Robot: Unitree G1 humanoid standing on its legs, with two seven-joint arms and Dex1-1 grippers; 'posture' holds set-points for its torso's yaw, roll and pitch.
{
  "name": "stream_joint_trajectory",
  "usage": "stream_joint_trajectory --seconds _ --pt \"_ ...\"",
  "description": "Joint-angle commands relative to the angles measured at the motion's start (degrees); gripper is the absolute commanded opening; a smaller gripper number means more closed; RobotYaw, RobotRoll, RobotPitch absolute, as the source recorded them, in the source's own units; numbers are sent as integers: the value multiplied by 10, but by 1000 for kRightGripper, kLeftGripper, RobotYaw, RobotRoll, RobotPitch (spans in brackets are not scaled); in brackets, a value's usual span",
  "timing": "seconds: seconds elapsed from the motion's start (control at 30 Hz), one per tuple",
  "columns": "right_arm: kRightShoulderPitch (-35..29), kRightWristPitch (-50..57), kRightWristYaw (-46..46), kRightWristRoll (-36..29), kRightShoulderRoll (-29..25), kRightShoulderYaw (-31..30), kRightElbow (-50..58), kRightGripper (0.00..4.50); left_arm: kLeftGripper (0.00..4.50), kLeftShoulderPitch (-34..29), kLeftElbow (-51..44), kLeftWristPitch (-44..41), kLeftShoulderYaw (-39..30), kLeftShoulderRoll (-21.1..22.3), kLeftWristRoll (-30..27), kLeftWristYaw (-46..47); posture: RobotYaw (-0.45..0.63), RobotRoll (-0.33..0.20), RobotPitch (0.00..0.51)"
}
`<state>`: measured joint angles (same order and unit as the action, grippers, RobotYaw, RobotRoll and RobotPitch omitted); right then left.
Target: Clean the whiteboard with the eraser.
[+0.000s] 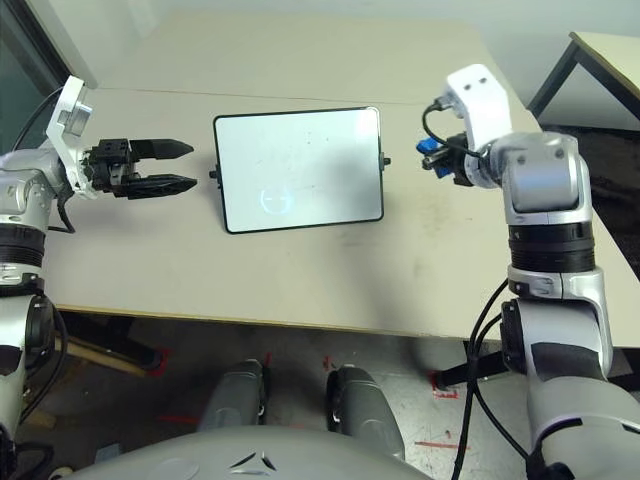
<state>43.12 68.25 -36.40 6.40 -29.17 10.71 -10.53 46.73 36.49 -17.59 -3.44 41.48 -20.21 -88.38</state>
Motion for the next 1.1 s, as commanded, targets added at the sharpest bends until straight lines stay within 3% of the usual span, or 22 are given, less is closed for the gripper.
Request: stream_joint_trajectory --seconds 0.03,0.17,0.47,0.5,0.67,0.83,0.9,1.0,1.1 --pt "-6 26 63 -35 38 70 -51 141 4500 3 -2 6 1 -3 0 1 251 0 61" --pt "-8 10 134 -52 67 114 -103 141 4500 0 -7 4 1 -4 -1 3 261 0 60" --pt "5 21 186 -95 63 117 -145 141 4500 -3 -11 2 -2 -2 -2 6 263 0 56" --pt "5 25 185 -103 62 117 -141 853 4500 -3 -11 2 -2 -2 -2 7 263 0 56" --pt "9 62 179 -131 43 113 -108 2657 4500 -2 -6 -1 -7 10 -4 5 263 0 56" --pt "1 51 156 -148 -17 89 -86 4454 4500 6 16 11 -29 33 -3 23 253 0 56" --pt "-12 -6 157 -144 -32 81 -83 4454 4500 8 30 30 -45 37 0 46 253 0 56" --pt "-50 -244 159 -161 -11 128 -100 4454 4500 10 69 73 -88 33 3 134 240 0 48" --pt "-81 -370 188 -158 2 146 -161 4454 4500 -10 95 127 -109 15 21 228 257 0 44"
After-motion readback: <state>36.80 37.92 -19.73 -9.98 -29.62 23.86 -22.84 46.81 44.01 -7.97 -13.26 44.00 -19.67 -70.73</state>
